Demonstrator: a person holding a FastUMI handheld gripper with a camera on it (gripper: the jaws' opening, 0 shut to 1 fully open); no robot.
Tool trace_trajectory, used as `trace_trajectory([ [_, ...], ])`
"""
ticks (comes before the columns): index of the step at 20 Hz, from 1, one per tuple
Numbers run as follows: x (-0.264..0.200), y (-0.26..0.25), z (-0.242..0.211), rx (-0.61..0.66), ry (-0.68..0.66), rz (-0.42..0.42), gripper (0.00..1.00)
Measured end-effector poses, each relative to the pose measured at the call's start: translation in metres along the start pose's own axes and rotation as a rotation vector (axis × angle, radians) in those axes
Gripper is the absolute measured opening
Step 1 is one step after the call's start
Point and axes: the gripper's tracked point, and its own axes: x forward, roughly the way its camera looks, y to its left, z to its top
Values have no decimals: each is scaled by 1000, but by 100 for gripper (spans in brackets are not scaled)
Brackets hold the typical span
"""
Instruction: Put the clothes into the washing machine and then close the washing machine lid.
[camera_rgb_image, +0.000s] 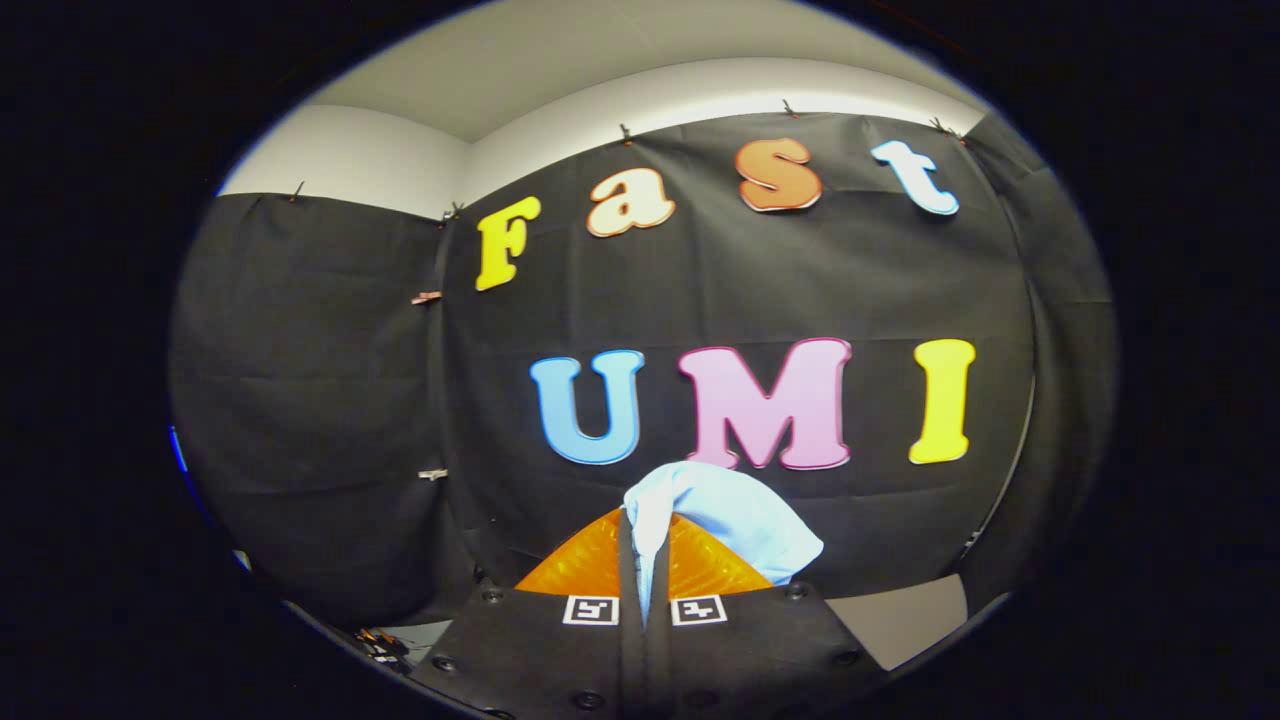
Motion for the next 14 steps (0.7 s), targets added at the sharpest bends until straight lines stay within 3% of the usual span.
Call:
trace_trajectory([
  [6,45,81,-48,-10,52,176,4],
  [14,100,129,-148,-39,187,313,5],
])
